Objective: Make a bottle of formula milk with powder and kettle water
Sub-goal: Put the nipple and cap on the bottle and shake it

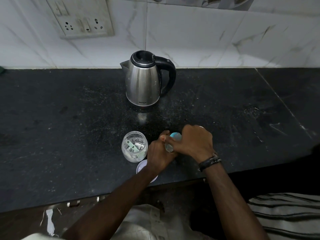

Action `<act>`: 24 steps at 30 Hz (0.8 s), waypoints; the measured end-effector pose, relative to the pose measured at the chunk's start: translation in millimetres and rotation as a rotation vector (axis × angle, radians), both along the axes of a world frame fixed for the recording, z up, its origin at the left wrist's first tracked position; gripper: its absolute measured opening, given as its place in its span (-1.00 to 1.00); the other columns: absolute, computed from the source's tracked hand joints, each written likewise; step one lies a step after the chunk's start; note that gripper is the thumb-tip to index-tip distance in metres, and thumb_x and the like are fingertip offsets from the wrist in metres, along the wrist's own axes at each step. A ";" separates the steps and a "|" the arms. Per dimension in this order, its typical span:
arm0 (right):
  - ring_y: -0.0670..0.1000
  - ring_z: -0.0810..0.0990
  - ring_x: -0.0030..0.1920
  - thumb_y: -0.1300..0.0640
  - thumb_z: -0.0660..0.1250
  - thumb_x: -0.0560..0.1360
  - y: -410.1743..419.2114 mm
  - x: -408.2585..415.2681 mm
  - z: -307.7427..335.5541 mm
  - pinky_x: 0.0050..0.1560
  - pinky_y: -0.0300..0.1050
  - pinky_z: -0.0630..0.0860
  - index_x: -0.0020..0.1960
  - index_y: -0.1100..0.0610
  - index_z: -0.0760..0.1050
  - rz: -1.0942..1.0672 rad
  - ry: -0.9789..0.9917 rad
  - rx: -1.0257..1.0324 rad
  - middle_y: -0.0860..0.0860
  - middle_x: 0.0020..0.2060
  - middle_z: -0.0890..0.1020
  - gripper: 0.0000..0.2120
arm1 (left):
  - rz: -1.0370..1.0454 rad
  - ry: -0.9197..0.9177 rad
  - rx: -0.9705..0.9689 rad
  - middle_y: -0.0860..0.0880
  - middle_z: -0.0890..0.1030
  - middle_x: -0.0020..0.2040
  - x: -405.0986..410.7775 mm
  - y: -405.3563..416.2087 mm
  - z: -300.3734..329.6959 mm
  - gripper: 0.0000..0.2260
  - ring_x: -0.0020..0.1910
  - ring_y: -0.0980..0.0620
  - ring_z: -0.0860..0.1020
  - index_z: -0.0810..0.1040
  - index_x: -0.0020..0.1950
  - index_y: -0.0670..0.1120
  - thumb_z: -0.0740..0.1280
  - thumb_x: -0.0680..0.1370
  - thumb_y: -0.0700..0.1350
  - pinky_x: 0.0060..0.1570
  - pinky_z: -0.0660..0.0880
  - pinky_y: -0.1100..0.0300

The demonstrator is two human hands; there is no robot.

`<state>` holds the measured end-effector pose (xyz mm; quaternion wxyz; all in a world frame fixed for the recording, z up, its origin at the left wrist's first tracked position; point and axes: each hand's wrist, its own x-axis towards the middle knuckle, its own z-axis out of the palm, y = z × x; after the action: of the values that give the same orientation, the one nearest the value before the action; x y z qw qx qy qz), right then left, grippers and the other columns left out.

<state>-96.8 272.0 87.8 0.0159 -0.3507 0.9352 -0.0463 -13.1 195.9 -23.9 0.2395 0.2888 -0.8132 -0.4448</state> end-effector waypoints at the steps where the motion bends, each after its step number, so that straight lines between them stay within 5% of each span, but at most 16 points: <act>1: 0.10 0.60 -0.18 -0.61 0.16 0.24 2.9 -2.0 3.0 -0.26 -0.10 0.31 -0.36 0.03 0.26 -0.008 -0.016 0.027 0.03 -0.28 0.58 -0.34 | -0.004 -0.011 0.001 -0.13 0.70 0.03 -0.4 -0.2 0.5 -0.28 0.01 -0.13 0.66 0.41 0.43 -0.14 0.54 0.34 0.06 -0.03 0.57 0.08; 4: 0.10 0.58 0.04 -0.33 0.43 0.33 10.4 -13.0 8.1 -0.13 -0.08 0.40 0.02 0.05 0.49 0.104 -0.164 0.114 0.02 -0.03 0.57 -0.50 | -0.026 -0.039 0.023 -0.10 0.69 0.09 -1.8 -1.5 0.9 -0.28 0.05 -0.11 0.65 0.40 0.42 -0.11 0.57 0.34 0.03 0.02 0.56 0.01; 6: 0.08 0.53 0.17 -0.01 0.50 0.37 10.1 -17.4 5.4 0.04 -0.04 0.50 0.27 0.02 0.45 0.190 -0.334 0.120 0.03 0.14 0.54 -0.49 | -0.028 -0.034 0.044 -0.09 0.68 0.11 -1.1 -1.6 1.8 -0.28 0.07 -0.11 0.65 0.40 0.41 -0.11 0.57 0.34 0.06 0.04 0.56 0.00; 8: 0.07 0.54 0.15 0.09 0.46 0.39 9.0 -15.9 -3.1 0.06 0.00 0.53 0.20 0.03 0.49 0.220 -0.357 0.075 0.03 0.11 0.57 -0.60 | -0.024 -0.023 0.047 -0.09 0.69 0.09 -0.6 -1.1 2.6 -0.29 0.06 -0.11 0.66 0.41 0.41 -0.11 0.53 0.34 0.10 0.02 0.56 -0.01; 10: 0.06 0.58 0.05 -0.07 0.46 0.39 7.2 -12.5 -10.7 -0.04 -0.03 0.53 0.06 0.10 0.54 0.172 -0.225 0.022 0.03 0.02 0.61 -0.65 | -0.020 -0.029 0.021 -0.10 0.69 0.08 -1.1 -0.8 3.2 -0.29 0.04 -0.13 0.66 0.41 0.40 -0.13 0.52 0.34 0.09 0.00 0.56 -0.01; 14: 0.03 0.53 -0.27 -0.51 0.33 0.25 9.3 -8.9 -15.8 -0.30 -0.13 0.33 -0.35 0.07 0.33 0.055 0.052 0.016 -0.02 -0.38 0.51 -0.38 | -0.022 -0.052 -0.003 -0.11 0.69 0.08 -1.5 -1.1 1.0 -0.29 0.03 -0.15 0.66 0.42 0.40 -0.13 0.58 0.31 0.00 0.00 0.56 0.01; 17: -0.05 0.44 -0.34 -0.62 0.23 0.16 16.6 -16.2 -14.0 -0.31 -0.14 0.34 -0.36 0.00 0.31 0.022 -0.075 0.064 -0.13 -0.42 0.34 -0.35 | -0.030 -0.036 0.000 -0.11 0.69 0.07 -1.0 -1.4 1.5 -0.32 0.01 -0.13 0.66 0.42 0.39 -0.14 0.57 0.33 0.00 -0.01 0.57 -0.01; 21: -0.09 0.55 -0.10 -0.21 0.50 0.33 18.6 -28.5 -10.0 -0.22 -0.20 0.38 0.15 -0.05 0.54 0.251 -0.272 -0.048 -0.13 -0.12 0.63 -0.54 | -0.016 -0.032 0.003 -0.10 0.69 0.07 -1.4 -0.8 1.9 -0.32 0.02 -0.12 0.67 0.43 0.39 -0.13 0.57 0.34 0.01 0.00 0.58 0.00; 24: -0.02 0.62 -0.01 -0.01 0.49 0.36 14.4 -26.1 -13.4 -0.08 -0.12 0.51 0.08 0.00 0.60 0.298 -0.297 -0.098 -0.07 -0.03 0.68 -0.69 | -0.021 -0.030 0.011 -0.09 0.70 0.05 -1.2 -1.1 2.1 -0.32 0.00 -0.09 0.67 0.43 0.38 -0.11 0.56 0.33 0.06 -0.03 0.58 0.03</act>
<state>-122.9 286.4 74.3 0.1433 -0.4747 0.8570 -0.1402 -14.3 194.8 -21.9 0.2208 0.2883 -0.8172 -0.4475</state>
